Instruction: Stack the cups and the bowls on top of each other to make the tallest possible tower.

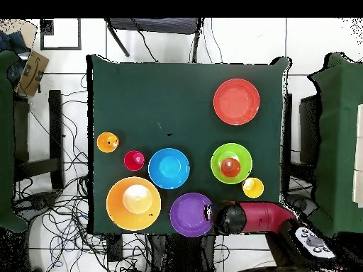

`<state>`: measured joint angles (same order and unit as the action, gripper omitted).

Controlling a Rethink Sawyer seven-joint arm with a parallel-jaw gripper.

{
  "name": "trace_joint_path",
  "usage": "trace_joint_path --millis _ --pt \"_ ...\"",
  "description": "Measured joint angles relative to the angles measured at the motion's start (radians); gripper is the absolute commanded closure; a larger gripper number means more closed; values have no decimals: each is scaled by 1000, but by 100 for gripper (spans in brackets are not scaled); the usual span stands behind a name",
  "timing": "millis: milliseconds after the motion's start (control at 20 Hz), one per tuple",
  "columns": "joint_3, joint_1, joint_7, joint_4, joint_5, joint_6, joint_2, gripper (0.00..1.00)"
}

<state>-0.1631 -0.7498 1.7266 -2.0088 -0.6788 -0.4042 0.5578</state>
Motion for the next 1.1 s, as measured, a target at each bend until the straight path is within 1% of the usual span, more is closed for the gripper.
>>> trace_joint_path --millis 550,800,1100 --pt "-40 -16 0 -12 4 -32 34 0" --pt "-49 -30 0 -12 4 -59 52 0" --pt "-51 -48 0 -12 4 -60 67 0"
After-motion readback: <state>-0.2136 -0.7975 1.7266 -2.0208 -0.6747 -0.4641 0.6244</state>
